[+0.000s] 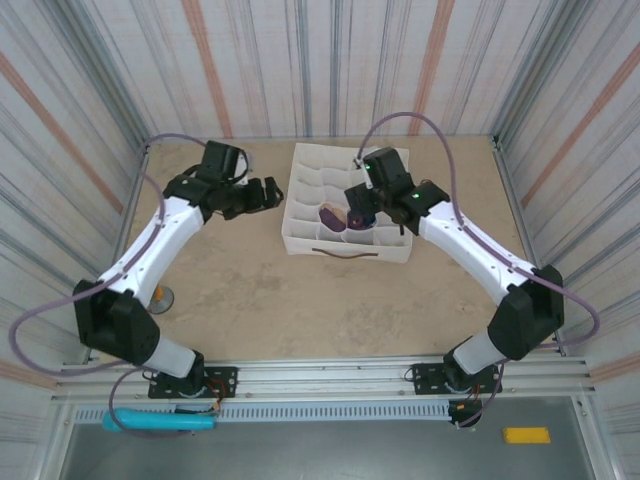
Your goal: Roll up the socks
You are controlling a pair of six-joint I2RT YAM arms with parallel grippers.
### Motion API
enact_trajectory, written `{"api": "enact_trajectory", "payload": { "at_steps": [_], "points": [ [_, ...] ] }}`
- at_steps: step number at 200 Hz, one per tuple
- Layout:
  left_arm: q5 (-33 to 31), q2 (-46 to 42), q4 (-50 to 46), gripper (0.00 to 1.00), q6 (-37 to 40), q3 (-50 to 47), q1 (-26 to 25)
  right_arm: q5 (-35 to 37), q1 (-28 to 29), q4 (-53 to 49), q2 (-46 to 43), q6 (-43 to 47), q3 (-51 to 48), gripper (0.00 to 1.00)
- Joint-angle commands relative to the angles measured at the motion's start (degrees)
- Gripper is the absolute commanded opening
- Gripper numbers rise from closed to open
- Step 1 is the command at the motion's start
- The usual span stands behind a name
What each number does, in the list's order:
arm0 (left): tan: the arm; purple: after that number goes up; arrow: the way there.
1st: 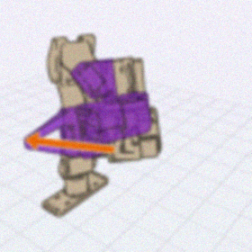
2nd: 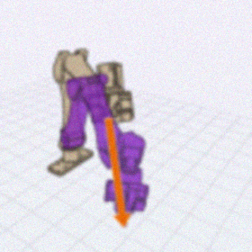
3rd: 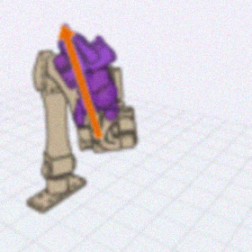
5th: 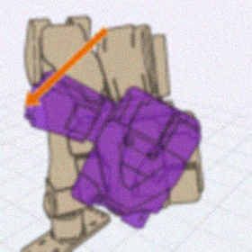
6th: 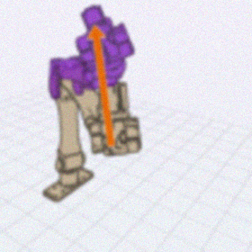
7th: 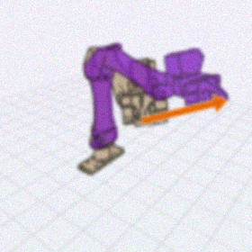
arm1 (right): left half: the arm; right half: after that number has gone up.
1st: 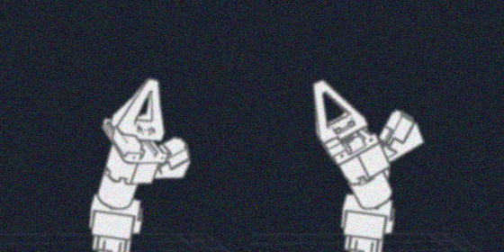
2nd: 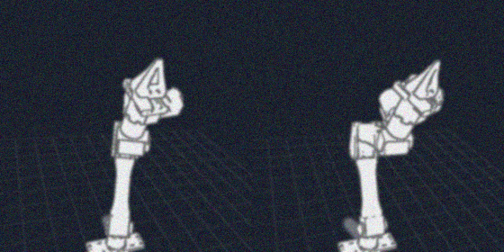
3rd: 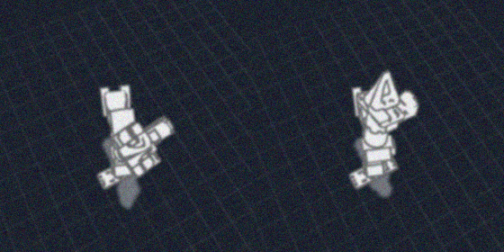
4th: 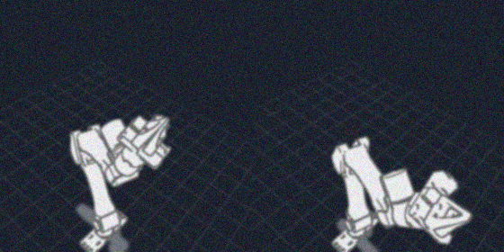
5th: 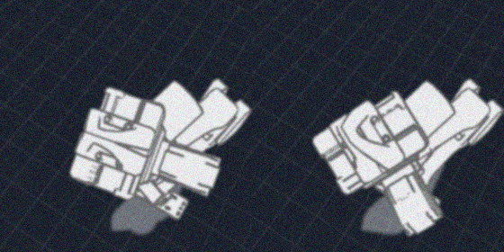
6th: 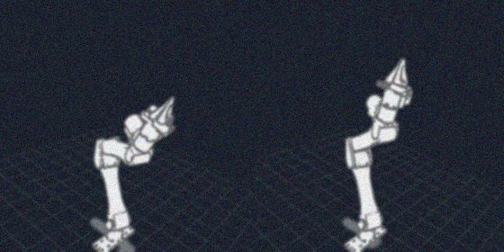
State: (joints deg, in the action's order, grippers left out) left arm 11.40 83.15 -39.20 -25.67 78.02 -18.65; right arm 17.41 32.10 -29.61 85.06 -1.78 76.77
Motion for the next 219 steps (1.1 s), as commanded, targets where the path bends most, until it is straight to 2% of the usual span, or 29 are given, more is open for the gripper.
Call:
{"api": "enact_trajectory", "payload": {
  "at_steps": [1, 15, 30, 63, 79, 100, 114, 129, 149, 175, 181, 189, 198, 219],
  "points": [
    [-5.3, -5.2, 4.3, 0.99, 10.1, -5.3, 2.5, 2.5, -5.3, -0.1, -5.1, -5.8, -5.2, 0.99],
    [-10.5, -8.3, 8.3, 0.99, 15.3, -9.4, 3.1, 2.8, -8.8, 1.3, -8.6, -7.2, -9.5, 0.99],
    [-11.3, -10.9, 13.2, 0.99, 19.2, -13.8, 5.2, 1.6, -12.9, 3.8, -12.6, -8.8, -14.6, 0.99],
    [-6.0, -13.9, 21.5, 0.99, 22.0, -22.5, 14.3, 0.9, -18.0, 20.7, -23.0, -4.7, -31.4, 0.99],
    [-7.0, -15.5, 27.0, 0.99, 24.3, -28.1, 18.1, -0.7, -20.8, 27.3, -26.3, -3.2, -38.1, 0.99],
    [-6.6, -18.0, 37.8, 0.99, 25.6, -37.9, 22.0, -2.6, -24.9, 30.2, -26.5, -4.3, -42.6, 0.99],
    [-1.0, -18.7, 46.1, 0.99, 23.5, -43.6, 25.0, -3.9, -26.9, 33.2, -25.0, -4.6, -45.0, 0.99],
    [1.7, -17.7, 54.0, 0.99, 22.0, -48.1, 26.8, -3.2, -28.0, 38.4, -23.5, -4.3, -48.0, 0.99],
    [4.7, -13.6, 65.0, 0.99, 22.0, -52.1, 26.6, -2.3, -29.1, 47.5, -21.3, -3.9, -52.6, 0.99],
    [2.4, -6.8, 77.8, 0.99, 23.1, -56.1, 24.9, -2.9, -29.7, 61.8, -18.0, -3.3, -58.7, 0.99],
    [2.2, -6.3, 77.9, 0.99, 24.1, -55.8, 24.4, -3.3, -29.9, 66.4, -16.9, -3.3, -60.1, 0.99],
    [-0.7, -6.6, 76.0, 0.99, 26.0, -54.9, 22.8, -4.3, -30.1, 71.7, -15.2, -2.7, -62.0, 0.99],
    [-3.8, -5.9, 79.5, 0.99, 28.4, -56.0, 20.6, -4.9, -29.9, 74.4, -13.8, -2.2, -62.4, 0.99],
    [-6.6, -1.4, 85.5, 0.99, 29.8, -57.5, 18.4, -8.4, -30.1, 80.9, -9.2, -0.9, -62.2, 0.99]
  ]
}}
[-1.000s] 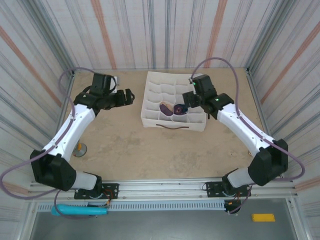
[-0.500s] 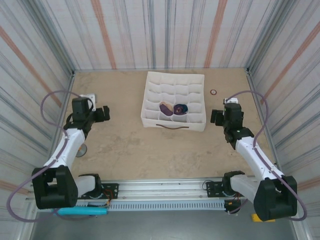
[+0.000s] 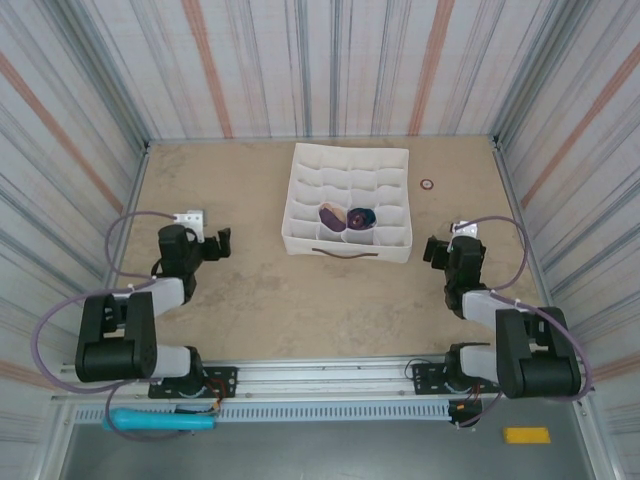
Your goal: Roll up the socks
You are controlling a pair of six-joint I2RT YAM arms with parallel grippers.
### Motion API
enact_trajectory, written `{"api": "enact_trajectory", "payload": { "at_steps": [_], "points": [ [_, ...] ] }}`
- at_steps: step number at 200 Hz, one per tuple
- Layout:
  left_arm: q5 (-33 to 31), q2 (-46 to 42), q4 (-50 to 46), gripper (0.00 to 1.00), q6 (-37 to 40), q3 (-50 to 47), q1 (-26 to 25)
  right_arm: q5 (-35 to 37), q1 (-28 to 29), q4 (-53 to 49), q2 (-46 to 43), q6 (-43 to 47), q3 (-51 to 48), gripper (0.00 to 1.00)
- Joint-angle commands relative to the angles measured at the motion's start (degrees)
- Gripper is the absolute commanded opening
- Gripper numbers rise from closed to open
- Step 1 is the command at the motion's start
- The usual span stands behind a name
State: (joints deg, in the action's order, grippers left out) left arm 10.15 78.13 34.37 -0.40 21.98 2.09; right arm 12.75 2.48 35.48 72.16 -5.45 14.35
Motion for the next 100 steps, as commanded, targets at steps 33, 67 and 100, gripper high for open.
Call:
{"api": "enact_trajectory", "payload": {
  "at_steps": [33, 67, 100],
  "points": [
    [-9.4, 8.0, 15.3, 0.99, 5.6, -1.0, -4.2, -5.7, -0.8, 27.2, 15.9, 2.8, 0.4, 0.99],
    [-11.7, 8.5, 11.4, 0.99, 3.6, 1.3, -3.6, -5.5, -1.6, 16.3, 17.2, 1.6, 6.8, 0.99],
    [-11.7, 8.2, 11.2, 0.99, 3.6, 1.2, -3.6, -8.1, -3.6, 12.8, 16.3, 0.0, 8.0, 0.99]
  ]
}}
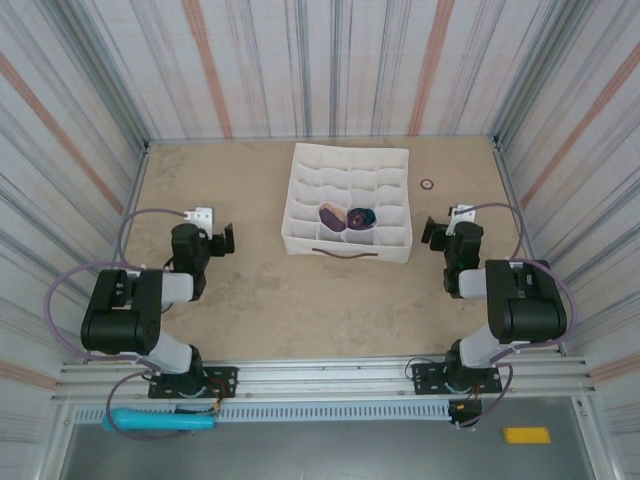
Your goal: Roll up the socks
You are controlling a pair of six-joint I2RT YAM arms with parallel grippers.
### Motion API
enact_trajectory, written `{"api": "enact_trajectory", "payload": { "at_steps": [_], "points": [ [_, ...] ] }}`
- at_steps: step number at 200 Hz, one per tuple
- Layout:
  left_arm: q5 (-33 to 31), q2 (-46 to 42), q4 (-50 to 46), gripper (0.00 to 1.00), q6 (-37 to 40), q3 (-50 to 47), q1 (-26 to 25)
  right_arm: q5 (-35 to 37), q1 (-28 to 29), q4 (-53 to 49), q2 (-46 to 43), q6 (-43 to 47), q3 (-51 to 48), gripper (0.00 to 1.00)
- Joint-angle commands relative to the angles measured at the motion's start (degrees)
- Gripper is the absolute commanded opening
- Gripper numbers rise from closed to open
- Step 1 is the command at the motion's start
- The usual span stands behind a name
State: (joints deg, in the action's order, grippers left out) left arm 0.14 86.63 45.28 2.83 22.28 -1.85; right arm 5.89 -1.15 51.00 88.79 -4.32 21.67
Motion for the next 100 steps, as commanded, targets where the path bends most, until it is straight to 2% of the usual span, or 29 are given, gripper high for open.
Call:
{"api": "enact_trajectory", "payload": {
  "at_steps": [1, 100],
  "points": [
    [-1.7, -0.2, 0.3, 0.99, 0.4, 0.9, 0.3, -1.3, 0.0, -2.7, -0.3, -1.1, 0.6, 0.99],
    [-1.7, -0.2, 0.5, 0.99, 0.4, 0.8, 0.3, -2.1, -0.4, -2.8, -0.3, -1.3, 0.7, 0.99]
  ]
}}
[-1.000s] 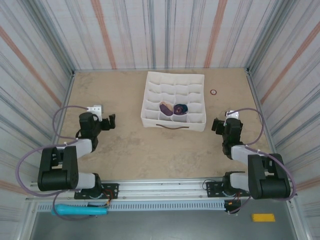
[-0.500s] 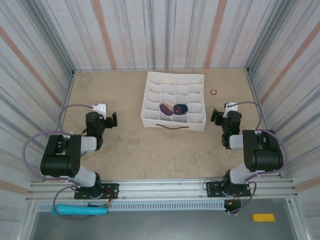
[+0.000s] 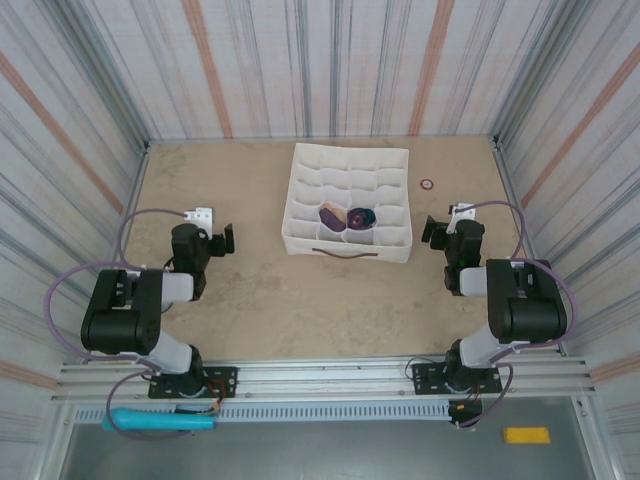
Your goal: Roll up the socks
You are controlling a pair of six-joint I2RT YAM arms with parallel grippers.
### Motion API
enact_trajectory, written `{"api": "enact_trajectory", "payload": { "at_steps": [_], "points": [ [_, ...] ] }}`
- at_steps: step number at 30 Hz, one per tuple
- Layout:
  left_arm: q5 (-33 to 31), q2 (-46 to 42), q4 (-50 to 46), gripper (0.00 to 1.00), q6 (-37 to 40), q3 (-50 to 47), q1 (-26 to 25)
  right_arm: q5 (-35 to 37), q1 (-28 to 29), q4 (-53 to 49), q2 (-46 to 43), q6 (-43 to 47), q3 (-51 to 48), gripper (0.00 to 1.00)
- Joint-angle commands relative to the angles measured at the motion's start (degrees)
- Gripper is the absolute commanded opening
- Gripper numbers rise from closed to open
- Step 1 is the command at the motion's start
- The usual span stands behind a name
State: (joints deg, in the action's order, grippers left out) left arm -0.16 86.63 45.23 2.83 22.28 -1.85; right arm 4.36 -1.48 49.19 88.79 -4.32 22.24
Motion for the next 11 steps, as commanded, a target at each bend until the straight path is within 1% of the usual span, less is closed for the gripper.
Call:
{"api": "enact_trajectory", "payload": {
  "at_steps": [1, 4, 6, 8, 11],
  "points": [
    [-1.4, -0.2, 0.5, 0.99, 0.4, 0.9, 0.3, -0.6, -0.1, -0.9, -0.3, -1.3, 0.1, 0.99],
    [-1.5, -0.2, 0.5, 0.99, 0.3, 0.9, 0.3, -1.4, -0.1, -0.9, -0.1, -0.9, 0.1, 0.99],
    [-1.4, -0.2, 0.5, 0.99, 0.4, 0.9, 0.3, -6.5, -0.2, 0.5, -0.5, 1.0, -0.7, 0.99],
    [-1.4, -0.2, 0.6, 0.99, 0.4, 0.9, 0.3, -3.1, -0.7, -0.9, -0.4, -0.9, 0.0, 0.99],
    [-1.4, -0.2, 0.6, 0.99, 0.4, 0.9, 0.3, -0.6, -0.1, -1.1, -0.3, -1.3, 0.2, 0.99]
  ]
}}
